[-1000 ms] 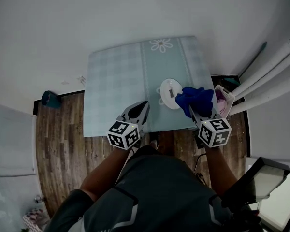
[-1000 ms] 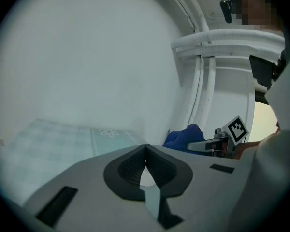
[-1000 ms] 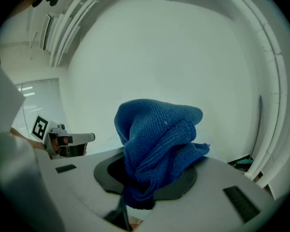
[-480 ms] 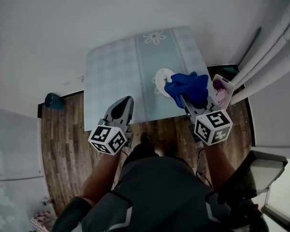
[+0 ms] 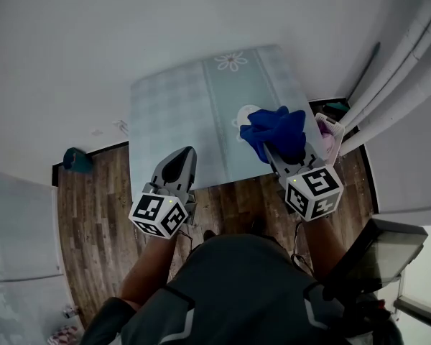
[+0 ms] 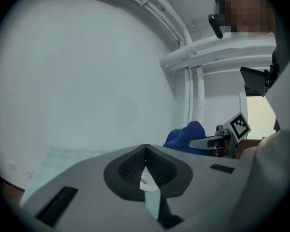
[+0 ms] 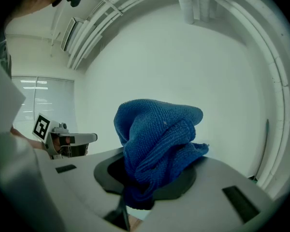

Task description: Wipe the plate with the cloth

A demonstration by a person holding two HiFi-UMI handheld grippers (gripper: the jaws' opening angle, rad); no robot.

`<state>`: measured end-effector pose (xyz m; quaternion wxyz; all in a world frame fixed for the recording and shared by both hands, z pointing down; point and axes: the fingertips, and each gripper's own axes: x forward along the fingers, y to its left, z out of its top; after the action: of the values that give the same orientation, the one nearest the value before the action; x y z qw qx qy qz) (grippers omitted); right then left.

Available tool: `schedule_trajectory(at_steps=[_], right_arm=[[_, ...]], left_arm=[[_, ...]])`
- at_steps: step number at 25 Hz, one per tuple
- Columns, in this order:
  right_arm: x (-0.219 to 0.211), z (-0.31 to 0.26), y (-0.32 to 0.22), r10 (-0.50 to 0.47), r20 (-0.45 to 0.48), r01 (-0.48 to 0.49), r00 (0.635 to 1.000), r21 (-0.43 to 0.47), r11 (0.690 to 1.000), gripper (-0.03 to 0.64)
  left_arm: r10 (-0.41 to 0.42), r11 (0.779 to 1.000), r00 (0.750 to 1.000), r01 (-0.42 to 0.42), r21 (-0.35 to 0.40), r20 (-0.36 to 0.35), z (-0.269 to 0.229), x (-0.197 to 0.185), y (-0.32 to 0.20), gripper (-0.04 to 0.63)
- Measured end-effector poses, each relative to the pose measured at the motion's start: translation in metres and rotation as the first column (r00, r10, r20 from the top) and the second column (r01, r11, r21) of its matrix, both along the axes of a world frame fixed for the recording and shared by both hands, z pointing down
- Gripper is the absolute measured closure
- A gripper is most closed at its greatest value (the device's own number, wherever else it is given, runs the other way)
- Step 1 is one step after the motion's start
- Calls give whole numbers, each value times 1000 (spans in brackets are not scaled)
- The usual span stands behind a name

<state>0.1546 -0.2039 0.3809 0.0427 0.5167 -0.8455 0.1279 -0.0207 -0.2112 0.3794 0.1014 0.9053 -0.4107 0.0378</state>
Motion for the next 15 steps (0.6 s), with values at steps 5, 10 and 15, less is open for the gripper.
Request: schedule_trajectory(at_steps=[5,10,15], right_arm=[[-26,-11,6,21,-2,-20,1000,13,1000,517],[-38,-18,12,41,-18,-40,999,22,999,517],[-44,-21,19,70,-32,-69,997,24,997,517]], left_arm=[[18,1000,1000,-18,14,-17,-10,-23,3,586],[31,999,999,-30,24,-31,-14,-36,5,586],[48,999,998,-47,24,-50,-16,-43,11,586]])
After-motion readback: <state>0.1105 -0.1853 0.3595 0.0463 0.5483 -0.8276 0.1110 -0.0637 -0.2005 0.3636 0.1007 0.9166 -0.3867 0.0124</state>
